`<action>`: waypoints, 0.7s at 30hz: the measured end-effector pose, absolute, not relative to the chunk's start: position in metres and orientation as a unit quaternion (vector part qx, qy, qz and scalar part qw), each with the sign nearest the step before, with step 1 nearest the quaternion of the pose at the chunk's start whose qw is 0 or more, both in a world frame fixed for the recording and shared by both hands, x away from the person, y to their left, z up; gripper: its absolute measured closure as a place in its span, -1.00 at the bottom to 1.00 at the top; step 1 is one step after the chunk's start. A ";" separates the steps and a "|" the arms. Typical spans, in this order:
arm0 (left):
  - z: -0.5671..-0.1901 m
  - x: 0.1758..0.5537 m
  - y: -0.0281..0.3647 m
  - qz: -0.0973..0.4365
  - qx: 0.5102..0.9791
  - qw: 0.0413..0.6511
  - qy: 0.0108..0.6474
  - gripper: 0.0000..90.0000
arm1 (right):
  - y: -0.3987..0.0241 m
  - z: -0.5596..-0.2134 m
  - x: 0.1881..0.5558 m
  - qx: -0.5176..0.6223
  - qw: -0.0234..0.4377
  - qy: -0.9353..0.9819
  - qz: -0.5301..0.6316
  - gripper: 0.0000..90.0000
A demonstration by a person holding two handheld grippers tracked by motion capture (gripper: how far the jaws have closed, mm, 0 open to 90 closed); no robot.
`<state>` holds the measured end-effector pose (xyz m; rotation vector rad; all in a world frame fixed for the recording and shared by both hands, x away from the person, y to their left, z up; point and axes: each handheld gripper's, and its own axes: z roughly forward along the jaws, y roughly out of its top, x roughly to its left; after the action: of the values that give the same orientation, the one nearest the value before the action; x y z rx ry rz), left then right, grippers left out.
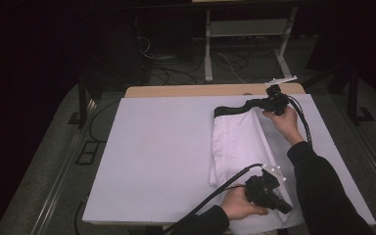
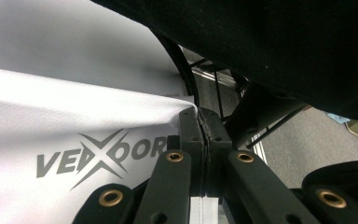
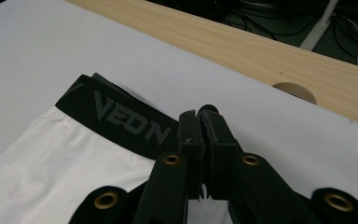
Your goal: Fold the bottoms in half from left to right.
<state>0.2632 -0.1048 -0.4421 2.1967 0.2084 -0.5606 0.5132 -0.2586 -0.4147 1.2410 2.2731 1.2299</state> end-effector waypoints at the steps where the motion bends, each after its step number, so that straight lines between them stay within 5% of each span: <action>1: -0.443 0.264 -0.106 -0.224 0.876 0.419 0.082 0.96 | -0.259 -0.415 0.513 0.429 0.137 0.785 0.425 0.90; 17: -0.455 0.271 -0.124 -0.242 0.871 0.413 0.110 0.94 | -0.275 -0.425 0.515 0.440 0.123 0.777 0.434 0.90; 19: -0.456 0.273 -0.124 -0.249 0.867 0.417 0.112 0.85 | -0.276 -0.426 0.515 0.443 0.120 0.775 0.435 0.88; 21: -0.456 0.273 -0.125 -0.252 0.861 0.426 0.114 0.55 | -0.276 -0.426 0.515 0.450 0.107 0.770 0.440 0.84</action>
<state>0.2734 -0.1246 -0.4562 2.1526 0.2838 -0.6289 0.5152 -0.2761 -0.4262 1.3236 2.2669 1.2938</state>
